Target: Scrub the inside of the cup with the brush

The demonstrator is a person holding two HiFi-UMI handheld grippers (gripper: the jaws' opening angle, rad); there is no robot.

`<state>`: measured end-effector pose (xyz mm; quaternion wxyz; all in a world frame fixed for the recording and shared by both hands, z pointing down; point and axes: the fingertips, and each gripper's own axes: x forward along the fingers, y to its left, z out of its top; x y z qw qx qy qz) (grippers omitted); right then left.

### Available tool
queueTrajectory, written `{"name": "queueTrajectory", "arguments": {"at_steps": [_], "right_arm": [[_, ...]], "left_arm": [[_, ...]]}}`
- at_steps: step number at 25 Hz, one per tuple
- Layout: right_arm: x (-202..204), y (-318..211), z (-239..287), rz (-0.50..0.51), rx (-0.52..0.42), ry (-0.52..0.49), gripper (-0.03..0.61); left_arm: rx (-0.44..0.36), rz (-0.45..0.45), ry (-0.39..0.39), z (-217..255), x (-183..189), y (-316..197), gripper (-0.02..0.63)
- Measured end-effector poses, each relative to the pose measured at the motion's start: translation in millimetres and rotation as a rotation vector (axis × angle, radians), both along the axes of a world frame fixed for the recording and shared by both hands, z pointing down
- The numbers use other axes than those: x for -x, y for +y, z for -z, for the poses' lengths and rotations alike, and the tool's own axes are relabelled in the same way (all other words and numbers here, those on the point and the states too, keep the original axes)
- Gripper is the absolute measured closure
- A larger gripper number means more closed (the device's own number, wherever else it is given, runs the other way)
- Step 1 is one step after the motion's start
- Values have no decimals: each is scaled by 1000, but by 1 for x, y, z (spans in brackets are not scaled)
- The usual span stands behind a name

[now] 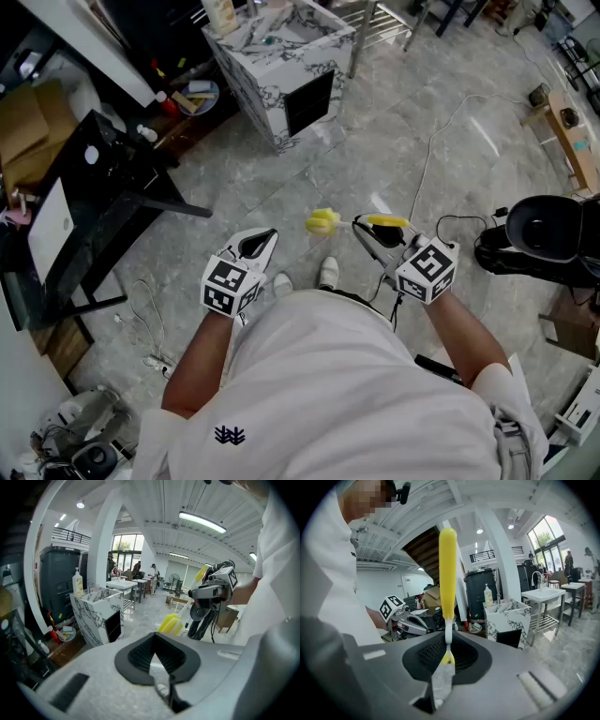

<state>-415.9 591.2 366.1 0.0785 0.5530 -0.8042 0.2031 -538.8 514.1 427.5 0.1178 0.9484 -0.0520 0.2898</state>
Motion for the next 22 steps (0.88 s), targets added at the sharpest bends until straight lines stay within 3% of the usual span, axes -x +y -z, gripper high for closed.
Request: {"name": "queueTrajectory", "arguments": {"at_steps": [11,13,16,22], "right_arm": [[-63,3,-15,19,10,-25,535],[-73,6,-18,25,10,-36,535],[-91,5,-19,24,8,-43,535],[-117,-19,-26,-4,15,-63,535]], "left_arm": [[-18,26,4,-6,-63,-7,603],[-20,47,14,-6,-74,-10,553],[-17,87,21,-5,-92,-21,409],[-45,122,27,1,-118,-61,294]]}}
